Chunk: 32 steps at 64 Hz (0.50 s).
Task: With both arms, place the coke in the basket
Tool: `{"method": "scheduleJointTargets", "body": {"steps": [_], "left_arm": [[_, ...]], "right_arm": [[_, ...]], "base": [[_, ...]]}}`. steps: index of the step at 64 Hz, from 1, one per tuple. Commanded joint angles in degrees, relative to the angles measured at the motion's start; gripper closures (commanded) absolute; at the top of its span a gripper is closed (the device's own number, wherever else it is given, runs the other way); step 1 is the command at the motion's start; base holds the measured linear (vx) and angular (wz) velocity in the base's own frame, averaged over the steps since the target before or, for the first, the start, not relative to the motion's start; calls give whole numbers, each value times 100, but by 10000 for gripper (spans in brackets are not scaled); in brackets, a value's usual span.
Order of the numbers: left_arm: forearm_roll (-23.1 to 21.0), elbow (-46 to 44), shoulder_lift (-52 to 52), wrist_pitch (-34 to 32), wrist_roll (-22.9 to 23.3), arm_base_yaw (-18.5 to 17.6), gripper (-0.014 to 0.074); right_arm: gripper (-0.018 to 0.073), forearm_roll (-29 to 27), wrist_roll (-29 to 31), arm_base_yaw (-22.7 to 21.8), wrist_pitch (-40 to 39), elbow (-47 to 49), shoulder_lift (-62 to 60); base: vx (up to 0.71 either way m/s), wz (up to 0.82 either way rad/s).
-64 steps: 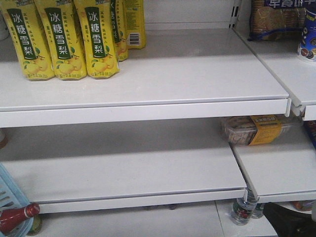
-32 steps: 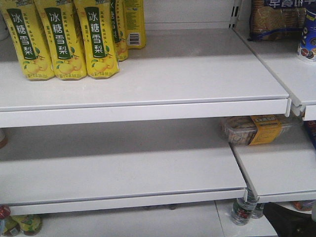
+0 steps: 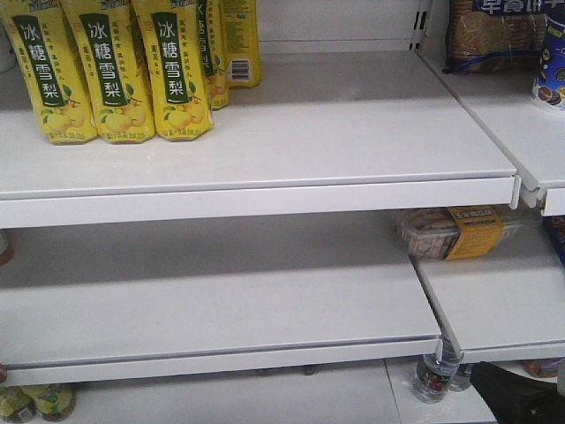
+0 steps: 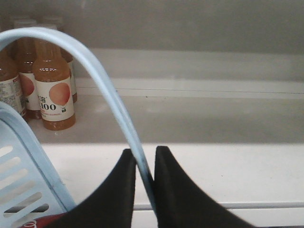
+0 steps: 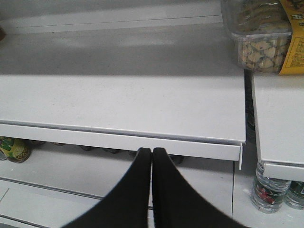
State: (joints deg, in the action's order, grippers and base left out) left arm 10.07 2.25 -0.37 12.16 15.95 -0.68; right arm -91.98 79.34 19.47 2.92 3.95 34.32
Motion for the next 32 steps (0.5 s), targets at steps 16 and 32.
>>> {"method": "scheduleJointTargets", "body": {"steps": [16, 32], "left_arm": [[260, 11, -127, -1347, -205, 406, 603], [-97, 11, -127, -1377, -210, 448, 603]], "right_arm": [[564, -8, 5, 7, 54, 150, 10], [564, -8, 5, 7, 54, 150, 10]], "base": [[0, 0], [0, 0]]}}
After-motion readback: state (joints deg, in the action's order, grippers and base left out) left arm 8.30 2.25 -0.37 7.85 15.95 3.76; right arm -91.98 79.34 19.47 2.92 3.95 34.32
